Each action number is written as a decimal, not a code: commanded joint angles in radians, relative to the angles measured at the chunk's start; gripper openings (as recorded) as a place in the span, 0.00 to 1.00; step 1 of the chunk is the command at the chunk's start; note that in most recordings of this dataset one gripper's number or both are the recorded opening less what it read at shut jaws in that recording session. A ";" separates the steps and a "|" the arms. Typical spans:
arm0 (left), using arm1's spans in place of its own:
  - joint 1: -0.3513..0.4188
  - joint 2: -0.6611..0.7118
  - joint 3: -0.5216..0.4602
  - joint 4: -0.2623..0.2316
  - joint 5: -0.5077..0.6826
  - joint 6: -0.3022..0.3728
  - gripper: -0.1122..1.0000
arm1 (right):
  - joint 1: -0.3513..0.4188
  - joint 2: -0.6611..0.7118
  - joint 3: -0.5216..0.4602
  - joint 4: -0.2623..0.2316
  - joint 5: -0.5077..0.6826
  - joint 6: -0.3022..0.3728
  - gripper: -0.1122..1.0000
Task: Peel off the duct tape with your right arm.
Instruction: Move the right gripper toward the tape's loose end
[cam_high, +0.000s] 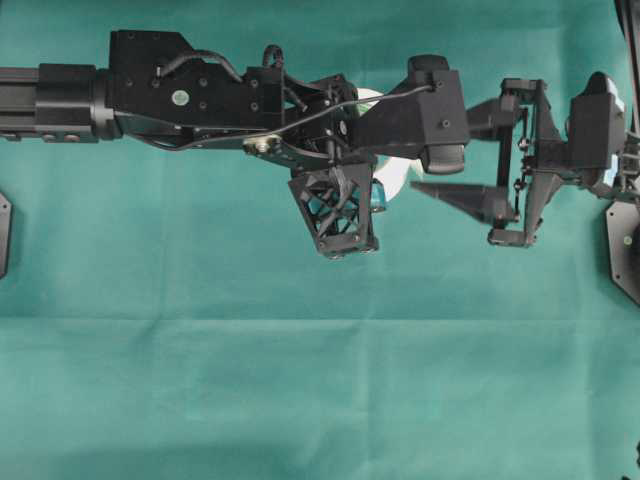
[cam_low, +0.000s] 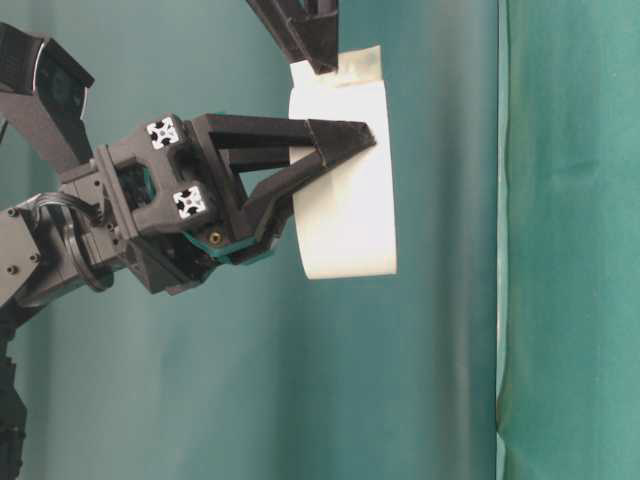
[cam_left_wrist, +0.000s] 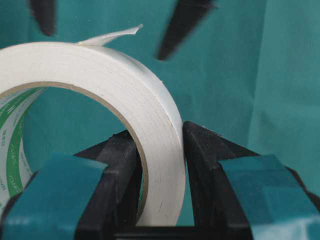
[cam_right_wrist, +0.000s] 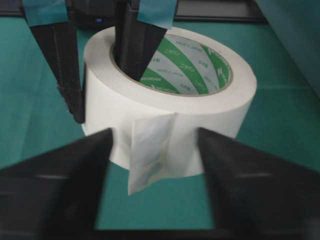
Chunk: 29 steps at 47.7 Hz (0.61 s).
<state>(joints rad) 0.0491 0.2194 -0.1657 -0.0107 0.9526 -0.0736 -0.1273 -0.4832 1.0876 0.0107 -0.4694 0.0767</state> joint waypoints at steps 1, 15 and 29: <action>0.000 -0.041 -0.014 0.003 -0.005 0.005 0.30 | -0.009 -0.006 -0.017 0.003 -0.009 -0.003 0.21; -0.011 -0.043 -0.014 0.003 -0.005 0.005 0.30 | -0.015 -0.006 -0.009 0.003 -0.009 -0.003 0.03; -0.014 -0.046 -0.008 0.005 -0.002 0.005 0.30 | -0.015 -0.006 -0.012 0.002 -0.014 -0.003 0.03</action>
<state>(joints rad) 0.0445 0.2178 -0.1611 -0.0092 0.9557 -0.0721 -0.1381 -0.4832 1.0891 0.0107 -0.4694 0.0736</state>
